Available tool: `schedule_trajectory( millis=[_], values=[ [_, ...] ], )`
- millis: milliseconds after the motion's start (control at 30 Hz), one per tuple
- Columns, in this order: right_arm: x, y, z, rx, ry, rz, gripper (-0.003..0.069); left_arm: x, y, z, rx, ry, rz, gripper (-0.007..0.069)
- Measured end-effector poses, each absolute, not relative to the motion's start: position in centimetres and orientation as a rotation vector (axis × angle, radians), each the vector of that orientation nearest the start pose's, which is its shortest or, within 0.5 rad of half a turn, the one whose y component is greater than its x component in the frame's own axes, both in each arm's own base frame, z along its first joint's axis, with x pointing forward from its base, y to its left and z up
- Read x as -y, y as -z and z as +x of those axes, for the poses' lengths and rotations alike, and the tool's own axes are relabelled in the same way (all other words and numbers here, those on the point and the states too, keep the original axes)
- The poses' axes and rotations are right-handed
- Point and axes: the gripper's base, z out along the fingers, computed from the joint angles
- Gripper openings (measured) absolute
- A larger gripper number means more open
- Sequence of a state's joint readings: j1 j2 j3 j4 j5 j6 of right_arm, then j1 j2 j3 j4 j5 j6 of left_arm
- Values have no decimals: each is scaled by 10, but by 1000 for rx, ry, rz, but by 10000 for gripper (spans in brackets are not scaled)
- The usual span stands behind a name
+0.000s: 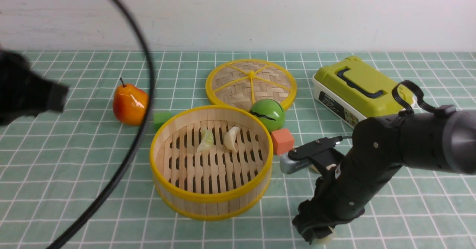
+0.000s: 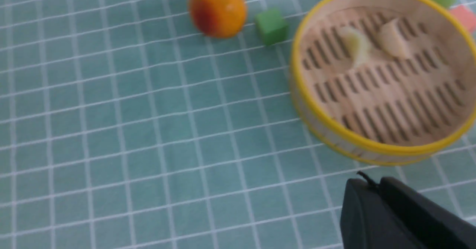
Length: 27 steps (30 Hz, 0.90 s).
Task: Put the dumplings into the steamer on the table with the blue tablecloth.
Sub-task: 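Reach for and grasp a dumpling lying on the table beside the steamer, then place the dumpling in the bamboo steamer basket with the right gripper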
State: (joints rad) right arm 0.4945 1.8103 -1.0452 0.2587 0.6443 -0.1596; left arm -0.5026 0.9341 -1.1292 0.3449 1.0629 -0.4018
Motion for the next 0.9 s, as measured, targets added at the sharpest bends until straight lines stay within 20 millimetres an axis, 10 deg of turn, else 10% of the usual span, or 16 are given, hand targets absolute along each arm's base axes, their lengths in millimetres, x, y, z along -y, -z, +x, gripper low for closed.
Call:
schedule_trajectory(
  millis=[233,433,600,900],
  values=[
    [-174,-171,286,-2880,-318,-727,239,-3,-343,91,-2097,-89,-133,35],
    [-188,-242,297,-2759,-451,-711,240,-19,-291,62,-1995,53,-287,36],
    [-238,-290,318,-2476,-612,-689,240,-6,-271,70,-1986,152,-206,38],
    [-320,-206,347,-2463,-569,-706,240,2,-273,74,-1938,215,-148,38]
  ],
)
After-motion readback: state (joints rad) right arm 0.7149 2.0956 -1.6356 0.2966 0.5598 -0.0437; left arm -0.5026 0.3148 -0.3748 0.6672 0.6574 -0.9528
